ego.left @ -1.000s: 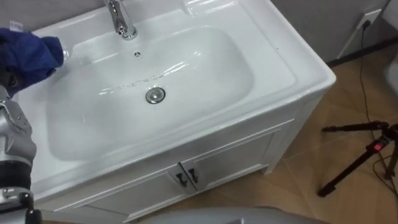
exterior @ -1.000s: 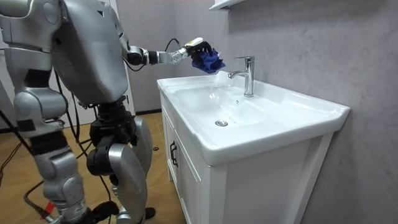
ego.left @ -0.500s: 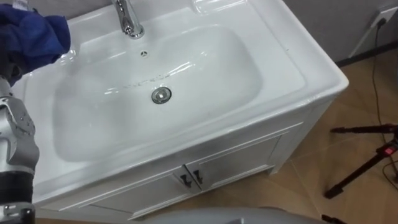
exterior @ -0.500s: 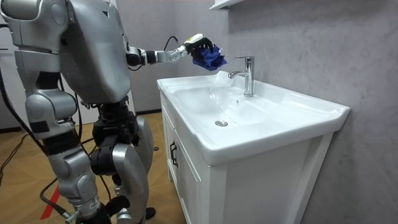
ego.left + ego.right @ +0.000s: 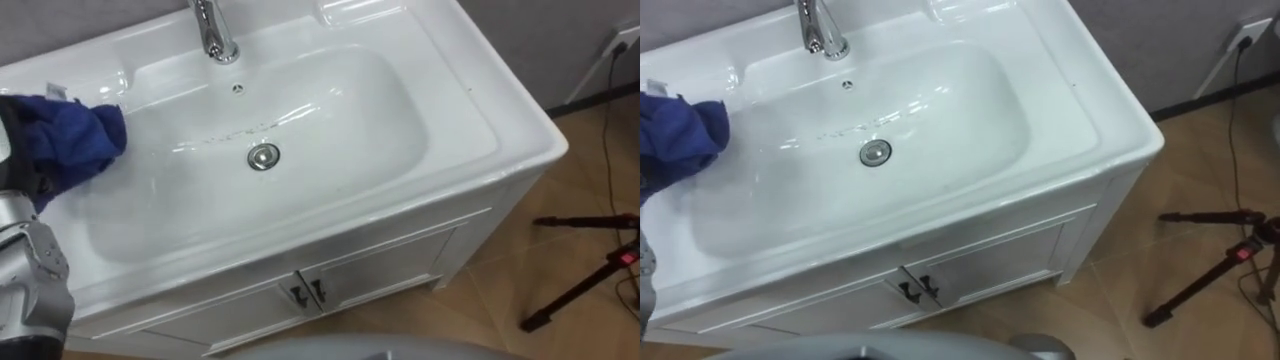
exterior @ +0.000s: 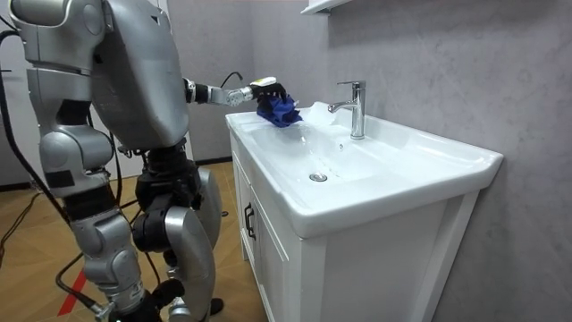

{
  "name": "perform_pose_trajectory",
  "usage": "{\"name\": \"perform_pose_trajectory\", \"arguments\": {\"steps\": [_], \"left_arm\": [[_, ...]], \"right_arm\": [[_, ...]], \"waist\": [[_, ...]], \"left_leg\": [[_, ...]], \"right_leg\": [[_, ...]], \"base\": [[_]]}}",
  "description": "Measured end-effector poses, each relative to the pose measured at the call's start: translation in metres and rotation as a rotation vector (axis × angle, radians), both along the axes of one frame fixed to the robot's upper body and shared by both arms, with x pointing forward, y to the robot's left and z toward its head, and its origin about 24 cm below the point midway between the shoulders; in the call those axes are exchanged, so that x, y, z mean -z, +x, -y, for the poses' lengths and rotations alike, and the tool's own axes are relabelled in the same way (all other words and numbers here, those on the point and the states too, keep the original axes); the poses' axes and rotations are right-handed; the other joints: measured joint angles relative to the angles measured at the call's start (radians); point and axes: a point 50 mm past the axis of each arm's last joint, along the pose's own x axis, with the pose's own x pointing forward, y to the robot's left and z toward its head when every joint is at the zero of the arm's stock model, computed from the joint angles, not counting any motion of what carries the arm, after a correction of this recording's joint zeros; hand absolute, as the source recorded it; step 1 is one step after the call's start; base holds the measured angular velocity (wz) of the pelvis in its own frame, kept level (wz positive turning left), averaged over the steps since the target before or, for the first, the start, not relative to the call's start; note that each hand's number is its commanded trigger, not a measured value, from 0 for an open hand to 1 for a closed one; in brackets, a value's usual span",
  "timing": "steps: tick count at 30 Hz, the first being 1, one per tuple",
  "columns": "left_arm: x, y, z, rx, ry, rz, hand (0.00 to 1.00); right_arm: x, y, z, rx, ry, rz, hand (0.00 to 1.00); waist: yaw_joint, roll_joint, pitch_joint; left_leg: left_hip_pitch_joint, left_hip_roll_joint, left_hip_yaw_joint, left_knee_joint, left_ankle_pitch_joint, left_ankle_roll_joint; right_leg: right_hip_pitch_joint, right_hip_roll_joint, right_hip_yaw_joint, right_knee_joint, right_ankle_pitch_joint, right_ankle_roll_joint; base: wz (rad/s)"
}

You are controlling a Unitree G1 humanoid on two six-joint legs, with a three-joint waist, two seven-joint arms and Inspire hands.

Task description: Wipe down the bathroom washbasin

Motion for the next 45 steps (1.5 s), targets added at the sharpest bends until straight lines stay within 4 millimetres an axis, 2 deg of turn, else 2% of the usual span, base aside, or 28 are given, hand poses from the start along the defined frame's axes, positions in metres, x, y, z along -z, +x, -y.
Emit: {"name": "perform_pose_trajectory", "arguments": {"steps": [5,14,18,26,28,32,35,36,40,41,42,43,45], "left_arm": [[0.001,-0.004,-0.003,-0.018,0.007,-0.017,1.0],[-0.003,-0.008,-0.009,-0.051,0.028,-0.013,1.0],[-0.011,-0.011,-0.012,-0.061,0.042,0.016,1.0],[-0.013,-0.021,-0.021,-0.113,0.057,0.014,1.0],[-0.012,-0.023,-0.021,-0.123,0.053,-0.002,1.0],[0.005,-0.039,-0.017,-0.155,0.005,-0.066,1.0],[0.014,-0.045,-0.012,-0.174,-0.031,-0.09,1.0],[0.014,-0.045,-0.012,-0.177,-0.029,-0.087,1.0],[0.023,-0.05,-0.011,-0.196,-0.036,-0.105,1.0],[0.025,-0.052,-0.011,-0.205,-0.035,-0.1,0.8],[0.027,-0.054,-0.011,-0.21,-0.032,-0.102,0.52],[0.028,-0.054,-0.011,-0.212,-0.03,-0.103,0.0],[0.031,-0.059,-0.011,-0.222,-0.018,-0.096,0.0]], "right_arm": [[0.0,0.004,0.0,0.002,-0.003,0.015,0.0],[-0.001,0.013,0.001,-0.006,-0.005,0.05,0.0],[-0.001,0.009,0.001,-0.003,-0.004,0.04,0.0],[-0.001,-0.003,0.002,0.009,-0.002,0.005,0.0],[-0.001,-0.004,0.001,0.011,0.0,-0.003,0.0],[-0.001,-0.003,0.001,0.015,-0.002,-0.007,0.0],[-0.001,0.001,0.0,0.05,0.008,0.006,0.0],[-0.001,0.001,0.001,0.055,0.003,0.007,0.0],[-0.002,0.003,0.003,0.055,-0.006,0.016,0.0],[-0.002,0.002,0.002,0.057,-0.004,0.01,0.0],[-0.002,0.002,0.002,0.057,-0.003,0.007,0.0],[-0.002,0.001,0.002,0.058,-0.003,0.006,0.0],[-0.002,-0.002,0.003,0.063,-0.013,-0.005,0.0]], "waist": [[0.02,0.0,0.001],[0.027,0.011,-0.0003],[0.027,0.014,0.0005],[0.028,0.019,0.0021],[0.027,0.013,0.0064],[0.026,0.011,0.0066],[0.029,0.0,-0.0002],[0.033,-0.006,0.0004],[0.037,-0.006,0.0],[0.03,-0.006,-0.0001],[0.025,-0.006,-0.0003],[0.024,-0.006,-0.0004],[0.023,-0.007,-0.0007]], "left_leg": [[-0.006,0.0,-0.009,0.001,0.0,0.0],[-0.014,-0.003,-0.03,0.004,0.001,0.002],[-0.014,-0.004,-0.033,0.003,0.001,0.002],[-0.015,-0.008,-0.047,0.002,0.001,0.002],[-0.015,-0.009,-0.047,0.002,0.001,0.002],[-0.016,-0.015,-0.048,0.003,0.002,0.003],[-0.026,-0.016,-0.047,0.002,0.002,0.003],[-0.021,-0.016,-0.045,0.001,0.002,0.003],[-0.002,-0.017,-0.041,-0.001,0.002,0.003],[0.001,-0.017,-0.041,-0.002,0.002,0.003],[0.004,-0.018,-0.041,-0.002,0.002,0.003],[0.007,-0.018,-0.041,-0.002,0.002,0.003],[0.013,-0.017,-0.041,-0.002,0.002,0.003]], "right_leg": [[-0.001,-0.003,-0.01,0.001,0.0,0.0],[0.001,-0.011,-0.035,0.001,0.0,0.001],[0.002,-0.012,-0.036,0.001,-0.002,0.001],[0.007,-0.016,-0.048,0.001,-0.009,0.003],[0.008,-0.018,-0.049,0.001,-0.01,0.005],[0.008,-0.024,-0.051,0.002,-0.016,0.011],[0.002,-0.027,-0.06,0.002,-0.016,0.012],[0.007,-0.027,-0.06,0.001,-0.017,0.012],[0.023,-0.027,-0.052,0.003,-0.024,0.013],[0.029,-0.026,-0.052,0.003,-0.027,0.013],[0.035,-0.026,-0.051,0.004,-0.031,0.013],[0.037,-0.026,-0.05,0.005,-0.033,0.013],[0.039,-0.026,-0.05,0.006,-0.035,0.012]], "base": [[0.09],[0.08],[0.01],[0.04],[0.05],[0.02],[0.08],[0.0],[-0.02],[0.11],[0.09],[0.0],[-0.07]]}}
